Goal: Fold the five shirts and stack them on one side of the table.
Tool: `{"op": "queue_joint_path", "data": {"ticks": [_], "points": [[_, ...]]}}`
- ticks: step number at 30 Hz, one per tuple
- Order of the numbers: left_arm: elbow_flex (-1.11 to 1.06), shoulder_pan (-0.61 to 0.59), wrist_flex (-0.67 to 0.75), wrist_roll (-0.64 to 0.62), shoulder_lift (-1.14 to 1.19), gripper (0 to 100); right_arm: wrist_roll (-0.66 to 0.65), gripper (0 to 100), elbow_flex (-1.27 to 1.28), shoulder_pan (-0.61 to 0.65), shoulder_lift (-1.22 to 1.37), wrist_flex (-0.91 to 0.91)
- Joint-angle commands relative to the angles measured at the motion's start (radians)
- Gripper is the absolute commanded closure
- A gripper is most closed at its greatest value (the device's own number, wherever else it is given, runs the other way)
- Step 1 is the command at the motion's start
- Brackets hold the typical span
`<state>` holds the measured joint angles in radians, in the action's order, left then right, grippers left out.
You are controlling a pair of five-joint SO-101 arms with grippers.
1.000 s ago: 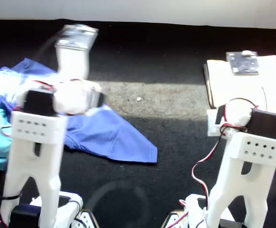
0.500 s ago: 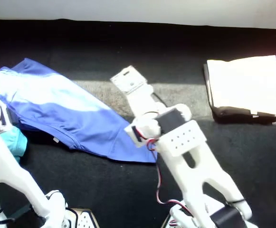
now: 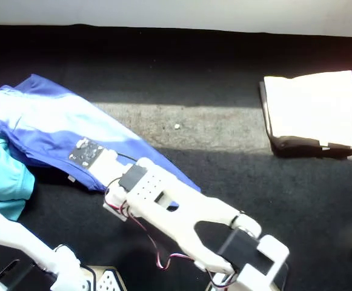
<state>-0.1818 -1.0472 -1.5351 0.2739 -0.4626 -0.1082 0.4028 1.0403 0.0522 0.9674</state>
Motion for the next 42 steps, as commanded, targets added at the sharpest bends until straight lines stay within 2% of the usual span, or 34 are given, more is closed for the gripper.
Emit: {"op": "queue_joint_path", "data": {"ticks": [1, 4, 8, 10, 13, 15, 19, 24, 31, 36, 39, 42], "points": [[0.007, -0.024, -0.002, 0.055, -0.027, 79, 0.006, 71.0, -0.002, 0.001, 0.058, -0.054], [0.007, -0.025, -0.006, 0.061, -0.028, 79, 0.003, 71.0, -0.002, -0.076, 0.108, -0.131], [0.005, -0.019, -0.006, 0.061, -0.028, 79, 0.003, 71.7, -0.008, -0.245, 0.156, -0.165], [0.005, -0.015, -0.006, 0.061, -0.028, 79, 0.003, 80.0, -0.016, -0.335, 0.159, -0.163], [0.004, 0.015, -0.006, 0.061, -0.024, 79, 0.002, 99.8, -0.045, -0.473, 0.156, -0.170], [0.004, 0.044, -0.006, 0.061, -0.022, 79, 0.002, 96.9, -0.077, -0.562, 0.153, -0.163], [0.001, 0.127, -0.006, 0.061, -0.019, 79, 0.002, 99.1, -0.179, -0.734, 0.151, -0.094], [-0.113, 0.302, 0.008, 0.064, -0.019, 79, 0.002, 99.1, -0.340, -0.931, 0.151, 0.047], [-0.328, 0.464, 0.213, 0.064, -0.019, 79, 0.002, 99.1, -0.535, -1.179, 0.153, 0.127], [-0.460, 0.549, 0.305, 0.064, -0.019, 79, 0.006, 98.7, -0.665, -1.237, 0.151, 0.225], [-0.526, 0.630, 0.345, 0.061, -0.019, 79, 0.002, 96.8, -0.719, -1.196, 0.151, 0.321], [-0.570, 0.725, 0.382, 0.058, -0.019, 79, 0.002, 87.9, -0.756, -1.129, 0.151, 0.410]]}}
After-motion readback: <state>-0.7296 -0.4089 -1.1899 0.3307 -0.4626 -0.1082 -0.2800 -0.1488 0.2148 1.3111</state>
